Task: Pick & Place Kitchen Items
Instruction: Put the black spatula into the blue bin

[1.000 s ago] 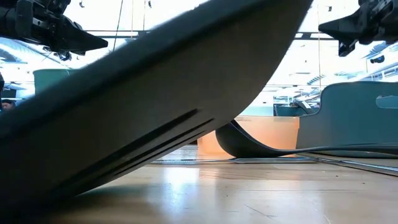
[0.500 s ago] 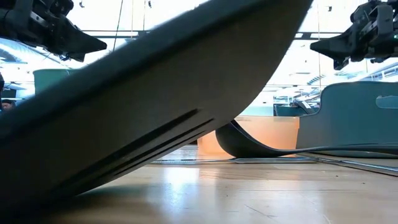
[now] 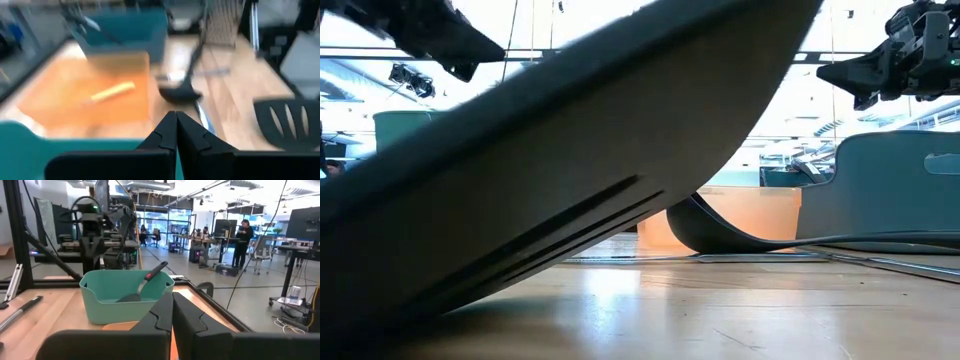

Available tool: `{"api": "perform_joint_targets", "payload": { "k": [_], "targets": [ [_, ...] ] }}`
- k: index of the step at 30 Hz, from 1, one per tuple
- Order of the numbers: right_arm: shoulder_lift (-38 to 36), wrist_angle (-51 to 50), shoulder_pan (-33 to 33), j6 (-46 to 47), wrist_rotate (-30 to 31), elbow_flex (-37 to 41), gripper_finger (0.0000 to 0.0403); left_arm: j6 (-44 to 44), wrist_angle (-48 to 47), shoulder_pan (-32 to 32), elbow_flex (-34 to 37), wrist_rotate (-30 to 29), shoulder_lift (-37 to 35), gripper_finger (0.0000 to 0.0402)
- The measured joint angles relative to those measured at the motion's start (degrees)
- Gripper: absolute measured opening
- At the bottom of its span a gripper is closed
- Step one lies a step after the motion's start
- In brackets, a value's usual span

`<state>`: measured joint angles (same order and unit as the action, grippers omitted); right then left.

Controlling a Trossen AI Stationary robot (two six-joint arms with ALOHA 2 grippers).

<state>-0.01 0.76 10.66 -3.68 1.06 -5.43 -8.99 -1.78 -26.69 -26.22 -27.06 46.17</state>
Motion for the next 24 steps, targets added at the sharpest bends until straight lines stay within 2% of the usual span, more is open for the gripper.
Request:
{"api": "perform_joint_targets", "payload": {
  "k": [7, 12, 19, 24],
  "targets": [
    [0.0, 0.7, 0.0, 0.0, 0.0, 0.0, 0.0009, -16.8, -20.5, -8.0, -19.1, 0.0, 20.6, 0.002],
    [0.0, 0.7, 0.0, 1.6, -0.1, 0.0, 0.0009, -25.2, -32.1, -12.4, -31.5, 5.5, 34.3, 0.0057],
    [0.0, 0.7, 0.0, 1.7, 0.0, 0.0, 0.0009, -28.8, -35.5, -17.0, -41.9, 13.2, 48.1, 0.0154],
    [0.0, 0.9, 0.0, 1.3, 0.0, 0.0, 0.0009, -31.6, -36.9, -18.8, -45.7, 15.2, 54.6, 0.0214]
  ]
}}
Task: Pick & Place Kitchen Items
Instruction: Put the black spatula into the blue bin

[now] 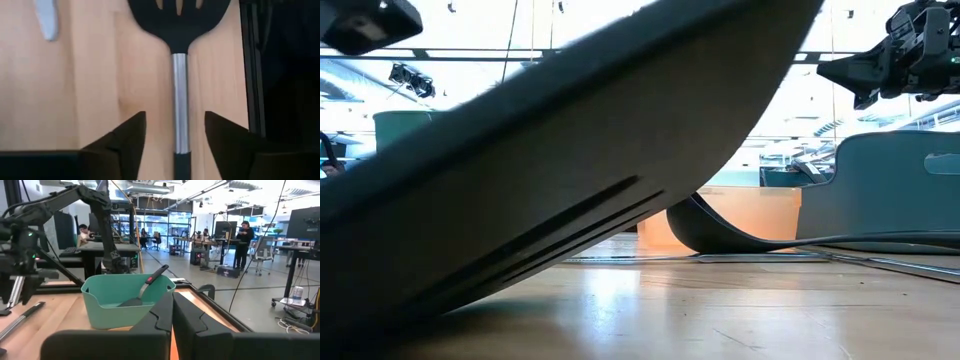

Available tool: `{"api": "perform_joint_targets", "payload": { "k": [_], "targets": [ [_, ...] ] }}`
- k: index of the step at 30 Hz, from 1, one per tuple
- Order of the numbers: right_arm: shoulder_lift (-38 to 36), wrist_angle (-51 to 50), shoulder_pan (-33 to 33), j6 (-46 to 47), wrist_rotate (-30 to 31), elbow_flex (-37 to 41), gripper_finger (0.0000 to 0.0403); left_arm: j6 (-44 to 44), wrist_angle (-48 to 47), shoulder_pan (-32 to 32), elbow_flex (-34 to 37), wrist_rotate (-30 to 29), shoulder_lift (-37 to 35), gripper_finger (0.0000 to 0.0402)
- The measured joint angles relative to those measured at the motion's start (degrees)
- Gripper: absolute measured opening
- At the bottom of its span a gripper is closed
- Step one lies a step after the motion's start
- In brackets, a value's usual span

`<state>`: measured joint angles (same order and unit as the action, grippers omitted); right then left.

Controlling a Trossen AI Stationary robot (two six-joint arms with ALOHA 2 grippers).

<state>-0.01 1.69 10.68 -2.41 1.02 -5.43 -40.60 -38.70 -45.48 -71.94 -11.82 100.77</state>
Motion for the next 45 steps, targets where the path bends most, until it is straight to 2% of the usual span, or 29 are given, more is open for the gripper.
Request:
{"api": "perform_joint_targets", "payload": {
  "k": [7, 14, 20, 32, 35, 38, 45],
  "targets": [
    [0.0, 0.0, 0.0, 0.0, 0.0, 0.0, 0.001, -0.8, 1.0, -0.3, -1.5, 0.9, 5.9, 0.0252],
    [0.0, 0.0, 0.0, -0.1, 0.0, 0.0, 0.001, -2.8, 1.0, -0.8, -1.5, 4.0, 9.2, 0.0254],
    [0.0, 0.0, 0.0, -0.1, -0.1, 0.0, 0.001, -5.0, 0.6, -1.9, -1.4, 3.9, 9.2, 0.0254],
    [0.1, -1.0, 0.0, 0.0, 0.0, 0.0, 0.001, -3.4, -2.5, -3.4, -1.6, 1.2, 13.2, 0.0249],
    [0.3, -1.3, 0.0, 0.3, 0.0, 0.0, 0.001, -2.6, -2.3, -3.4, -1.6, 0.3, 13.3, 0.0235],
    [0.3, -1.8, 0.0, 0.4, 0.0, 0.0, 0.0009, -1.4, -2.2, -3.4, -1.7, 0.2, 13.3, 0.0203],
    [0.3, -2.3, 0.0, 0.4, 0.0, 0.0, 0.001, 1.8, -3.7, -3.3, -3.5, 1.5, 13.6, 0.0075]
  ]
}}
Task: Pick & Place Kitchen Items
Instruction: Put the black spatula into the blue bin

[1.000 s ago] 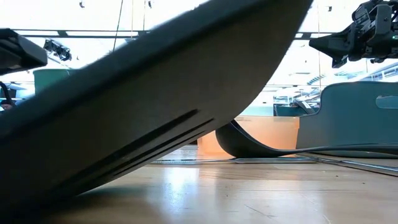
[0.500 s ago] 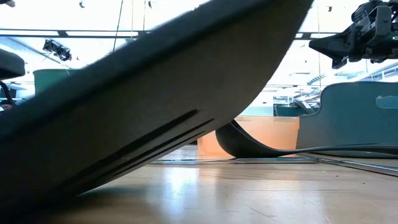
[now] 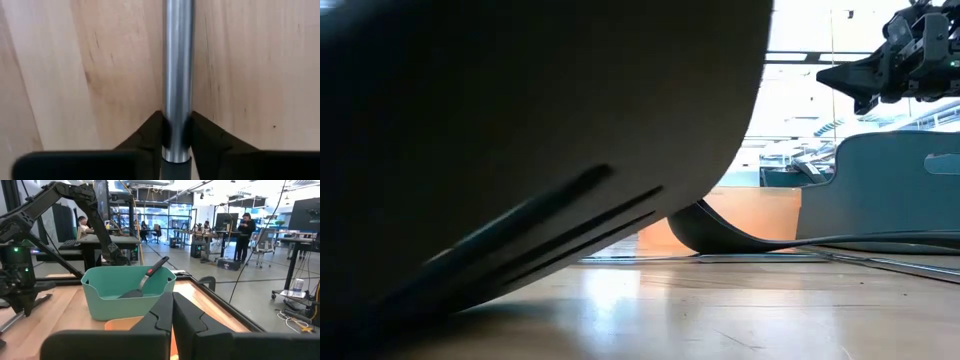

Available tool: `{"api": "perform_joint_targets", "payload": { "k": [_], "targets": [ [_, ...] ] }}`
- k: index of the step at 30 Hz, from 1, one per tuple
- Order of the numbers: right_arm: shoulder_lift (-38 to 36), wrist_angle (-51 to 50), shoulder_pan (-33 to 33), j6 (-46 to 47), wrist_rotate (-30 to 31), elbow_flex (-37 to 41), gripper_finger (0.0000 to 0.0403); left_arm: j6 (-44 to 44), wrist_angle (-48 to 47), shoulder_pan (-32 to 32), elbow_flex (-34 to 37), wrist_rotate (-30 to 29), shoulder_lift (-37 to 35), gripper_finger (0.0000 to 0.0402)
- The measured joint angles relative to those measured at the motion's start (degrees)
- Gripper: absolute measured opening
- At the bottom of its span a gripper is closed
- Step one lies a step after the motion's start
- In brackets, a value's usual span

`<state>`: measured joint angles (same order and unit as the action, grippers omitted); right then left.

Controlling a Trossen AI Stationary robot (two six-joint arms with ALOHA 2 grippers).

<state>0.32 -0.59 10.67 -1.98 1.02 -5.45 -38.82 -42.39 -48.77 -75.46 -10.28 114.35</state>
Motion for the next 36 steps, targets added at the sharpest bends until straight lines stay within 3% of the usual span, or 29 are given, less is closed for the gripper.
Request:
{"api": "perform_joint_targets", "payload": {
  "k": [8, 14, 24, 29, 36],
  "targets": [
    [0.0, 0.0, 0.0, 0.5, 0.0, 0.0, 0.0009, 1.4, -6.7, -0.2, -4.3, 1.3, -0.1, 0.0073],
    [0.0, 0.1, 0.0, 0.5, 0.0, 0.0, 0.0009, 3.9, -9.0, -0.4, -5.0, -0.9, -7.3, 0.0073],
    [0.0, 0.6, 0.0, 0.5, 0.0, 0.0, 0.0009, 15.8, -8.9, -0.3, -4.6, -23.6, -28.5, 0.0073],
    [0.0, 0.6, 0.0, 0.9, 0.0, 0.0, 0.0009, 22.4, -3.9, 0.8, 2.7, -30.0, -41.1, 0.0073],
    [0.0, 1.0, 0.0, 1.0, 0.0, 0.0, 0.0009, 25.6, 9.1, 7.1, 22.7, -28.6, -62.8, 0.0073]
  ]
}}
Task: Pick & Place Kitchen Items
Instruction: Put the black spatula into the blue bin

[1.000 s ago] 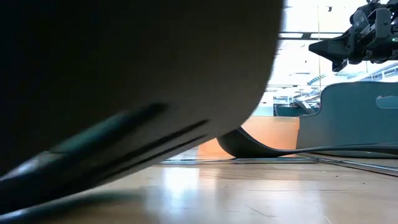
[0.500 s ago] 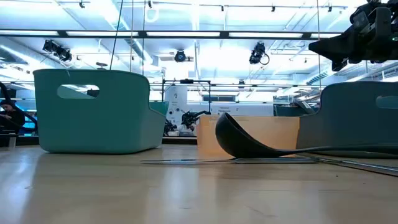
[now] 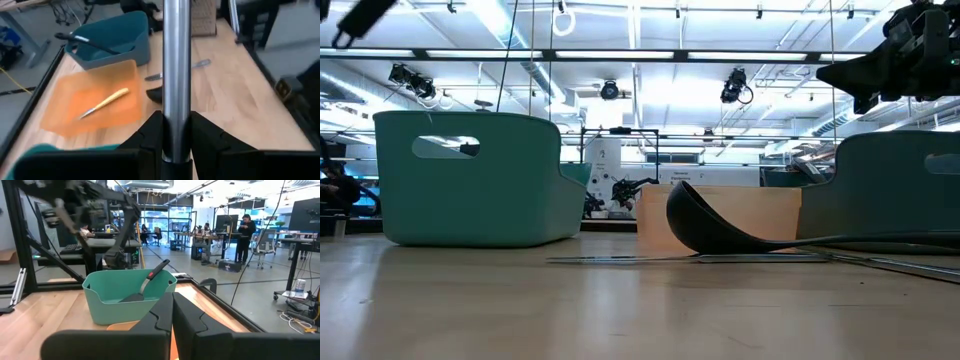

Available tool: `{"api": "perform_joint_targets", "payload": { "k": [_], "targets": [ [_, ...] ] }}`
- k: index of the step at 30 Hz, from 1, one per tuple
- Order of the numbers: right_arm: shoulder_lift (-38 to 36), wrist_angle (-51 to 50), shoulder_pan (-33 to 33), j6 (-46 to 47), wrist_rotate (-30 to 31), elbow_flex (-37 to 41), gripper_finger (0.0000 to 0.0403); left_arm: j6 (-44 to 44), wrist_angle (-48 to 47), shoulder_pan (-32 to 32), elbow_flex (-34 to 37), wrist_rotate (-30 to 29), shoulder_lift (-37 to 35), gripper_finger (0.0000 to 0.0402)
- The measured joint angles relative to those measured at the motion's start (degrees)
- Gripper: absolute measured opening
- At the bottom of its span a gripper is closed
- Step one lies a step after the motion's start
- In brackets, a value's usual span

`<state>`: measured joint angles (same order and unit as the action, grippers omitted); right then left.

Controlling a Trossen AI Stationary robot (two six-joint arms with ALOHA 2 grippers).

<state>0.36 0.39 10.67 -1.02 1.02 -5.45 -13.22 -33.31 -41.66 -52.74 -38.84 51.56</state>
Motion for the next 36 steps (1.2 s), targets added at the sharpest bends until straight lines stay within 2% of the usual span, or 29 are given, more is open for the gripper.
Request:
{"api": "perform_joint_targets", "payload": {
  "k": [4, 8, 10, 13, 17, 19, 24, 29, 33, 36],
  "targets": [
    [0.0, 0.0, 0.0, 0.0, -0.2, 0.0, 0.0009, 0.4, 7.9, 2.7, 9.2, 3.5, -11.8, 0.0073],
    [0.0, -1.2, 0.0, 0.2, -0.3, 0.0, 0.0009, -0.4, 3.3, 2.8, 12.2, 3.4, -20.4, 0.0073],
    [0.0, -1.7, 0.0, 0.9, -0.4, 0.0, 0.0009, 0.6, 1.7, 2.8, 12.8, 1.3, -23.6, 0.0073],
    [0.0, -1.7, 0.0, 1.5, -0.5, 0.0, 0.0009, 2.2, 0.8, 2.8, 12.9, -1.2, -26.8, 0.0073],
    [0.0, -1.7, 0.0, 0.7, -0.5, 0.0, 0.0009, 2.9, -5.5, 2.8, 12.9, -1.5, -29.8, 0.0073],
    [0.0, -1.7, 0.0, 0.5, -0.5, 0.0, 0.0009, 2.7, -7.4, 2.8, 12.9, -3.7, -30.4, 0.0073],
    [0.0, 0.2, 0.0, 0.0, -0.5, 0.0, 0.0009, 6.8, -5.4, 4.0, 12.9, -7.9, -30.8, 0.0073],
    [0.0, 2.4, 0.0, -0.3, -0.5, 0.0, 0.0009, 20.0, -2.6, 7.5, 10.2, -17.9, -28.9, 0.0073],
    [0.0, 3.8, 0.0, -1.6, -0.1, 0.0, 0.0009, 37.8, 3.8, 12.0, 9.1, -24.7, -27.3, 0.0073],
    [0.0, 4.4, 0.0, -2.4, 2.1, 0.0, 0.0009, 52.3, 9.3, 16.3, 8.8, -25.6, -26.1, 0.0073]
  ]
}}
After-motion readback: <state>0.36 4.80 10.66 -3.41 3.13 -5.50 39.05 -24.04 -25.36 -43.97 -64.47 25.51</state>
